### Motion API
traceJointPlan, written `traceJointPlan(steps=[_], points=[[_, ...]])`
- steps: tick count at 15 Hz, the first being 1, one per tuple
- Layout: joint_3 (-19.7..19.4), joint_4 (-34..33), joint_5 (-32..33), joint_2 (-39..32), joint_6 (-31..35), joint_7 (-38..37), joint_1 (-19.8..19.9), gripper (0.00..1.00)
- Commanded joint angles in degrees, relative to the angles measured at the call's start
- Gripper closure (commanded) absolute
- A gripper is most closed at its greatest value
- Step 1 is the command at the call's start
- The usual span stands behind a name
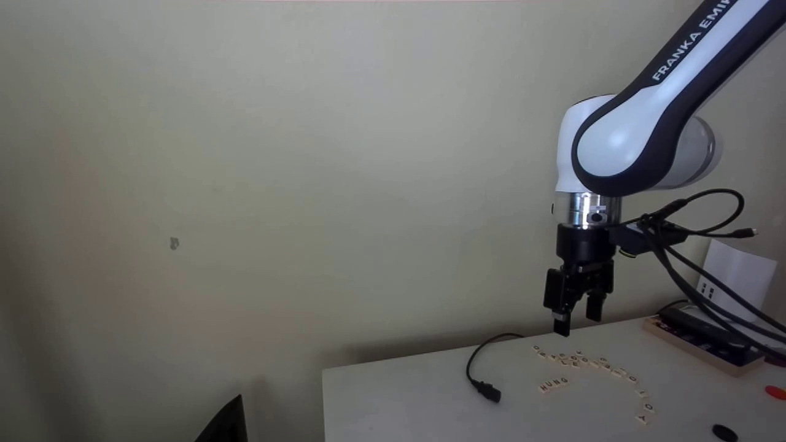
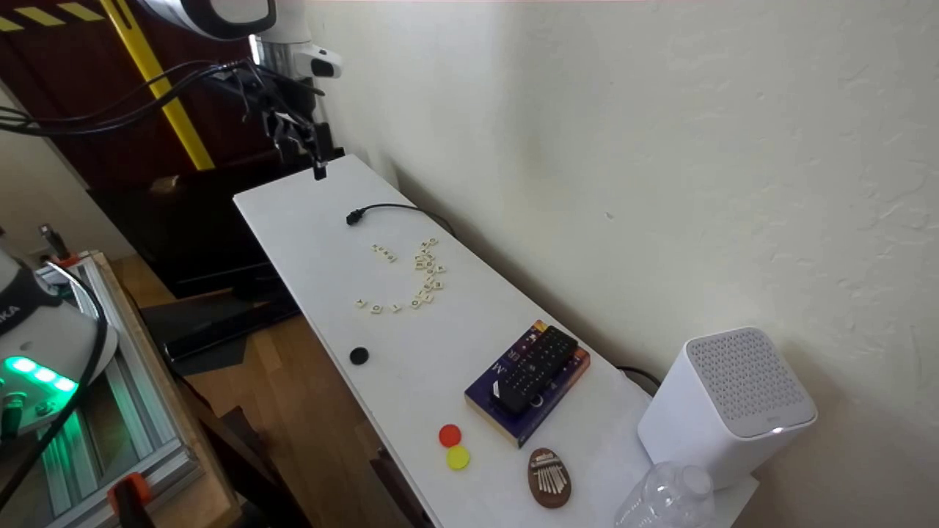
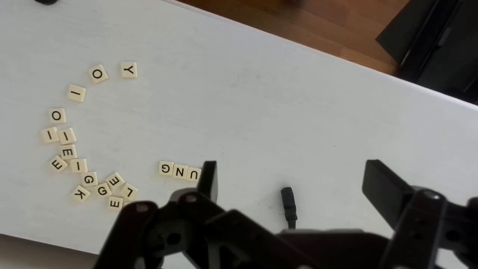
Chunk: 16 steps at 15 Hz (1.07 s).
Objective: Replace the first tile in the word with a new one
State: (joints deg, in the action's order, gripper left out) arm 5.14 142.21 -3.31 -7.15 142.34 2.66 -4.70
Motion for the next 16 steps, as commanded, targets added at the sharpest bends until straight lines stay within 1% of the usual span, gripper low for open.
traceJointPlan(steps=[1, 3, 4, 5, 10, 11, 14, 15, 16], points=[[-0.3, -1.43, -0.41, -2.76, 1.04, -1.43, 0.26, 0.0], [-0.33, -1.5, -1.34, -4.5, 3.82, -1.02, 0.57, 0.0], [-0.09, -1.44, -2.89, -5.39, 5.79, 0.6, 1.04, 0.0], [-0.2, -1.29, -2.73, -6.37, 8.2, 0.34, 1.14, 0.0], [2.59, -2.34, -7.77, -12.53, 16.63, 5.9, 3.89, 0.0], [3.07, -2.79, -7.9, -13.75, 17.5, 6.4, 4.38, 0.0], [2.8, -4.0, -6.05, -16.86, 19.95, 5.59, 4.88, 0.0], [2.56, -4.47, -5.5, -17.7, 20.14, 5.27, 4.92, 0.02], [2.25, -5.11, -4.84, -18.75, 20.55, 5.1, 4.88, 0.12]])
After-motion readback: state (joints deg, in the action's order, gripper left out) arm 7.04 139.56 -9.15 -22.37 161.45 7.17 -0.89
